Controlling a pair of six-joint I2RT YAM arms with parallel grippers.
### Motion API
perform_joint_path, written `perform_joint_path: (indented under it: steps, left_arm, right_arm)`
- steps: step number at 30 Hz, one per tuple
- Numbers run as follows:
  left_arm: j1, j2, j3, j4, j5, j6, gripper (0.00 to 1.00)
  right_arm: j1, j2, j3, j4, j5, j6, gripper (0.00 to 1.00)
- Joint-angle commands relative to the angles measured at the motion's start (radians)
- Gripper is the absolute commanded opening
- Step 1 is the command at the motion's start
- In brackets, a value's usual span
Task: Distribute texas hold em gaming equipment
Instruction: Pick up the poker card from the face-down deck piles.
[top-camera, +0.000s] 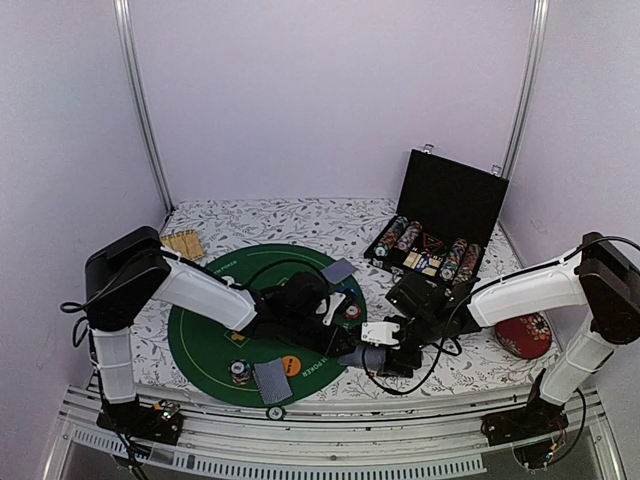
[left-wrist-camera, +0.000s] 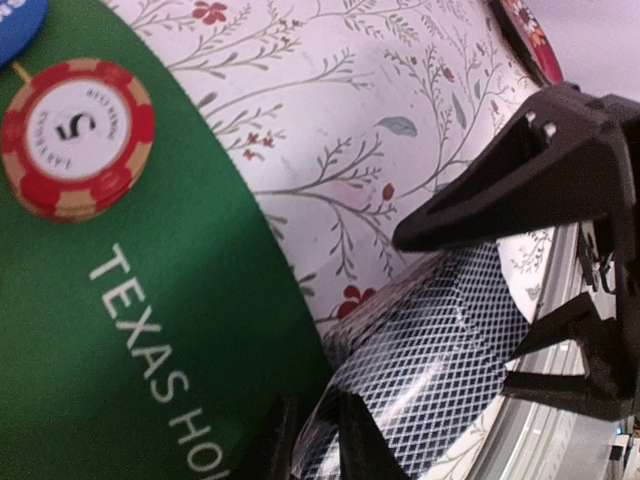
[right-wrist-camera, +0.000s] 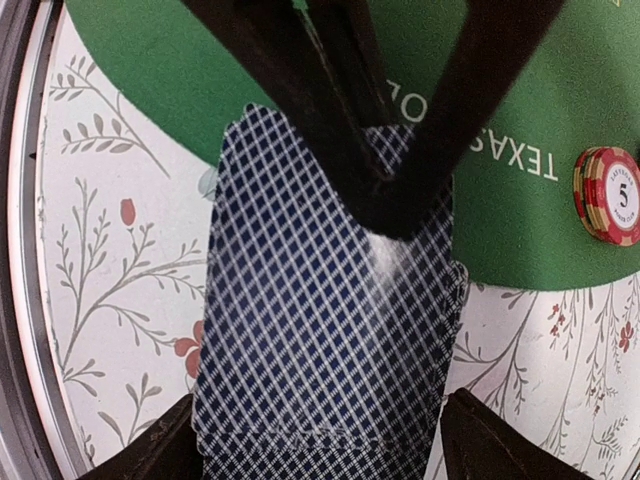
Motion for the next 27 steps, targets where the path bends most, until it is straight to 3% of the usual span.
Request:
perform_joint_path:
  steps: [1, 5, 8, 16, 20, 27]
  left_arm:
    - [0.009, -0.016, -0.057, -0.052, -0.017, 0.011, 0.21]
    - [0.009, -0.016, -0.075, 0.002, 0.024, 0.013, 0.38]
    - [0.018, -0.016, -0.092, 0.047, 0.057, -0.008, 0.40]
    - [0.037, -0.068, -0.142, 0.123, 0.092, -0.034, 0.06]
    - [0.038, -0.094, -0.163, 0.160, 0.099, -0.023, 0.00]
    - [0.034, -0.089, -0.172, 0.247, 0.172, -0.026, 0.00]
  right_arm:
    - [-0.009, -0.013, 0.003, -0.008, 0.029, -0.006, 0.81]
    - [-0.008, -0.015, 0.003, -0.007, 0.029, -0.007, 0.82]
    - [-0.009, -0.019, 0.003, -0.007, 0.028, -0.007, 0.82]
    - [-0.009, -0.028, -0.001, -0.007, 0.036, -0.007, 0.82]
    - [-0.010, -0.031, 0.002, -0.009, 0.039, -0.007, 0.82]
    - [-0.015, -0.043, 0.003, -0.010, 0.040, -0.006, 0.83]
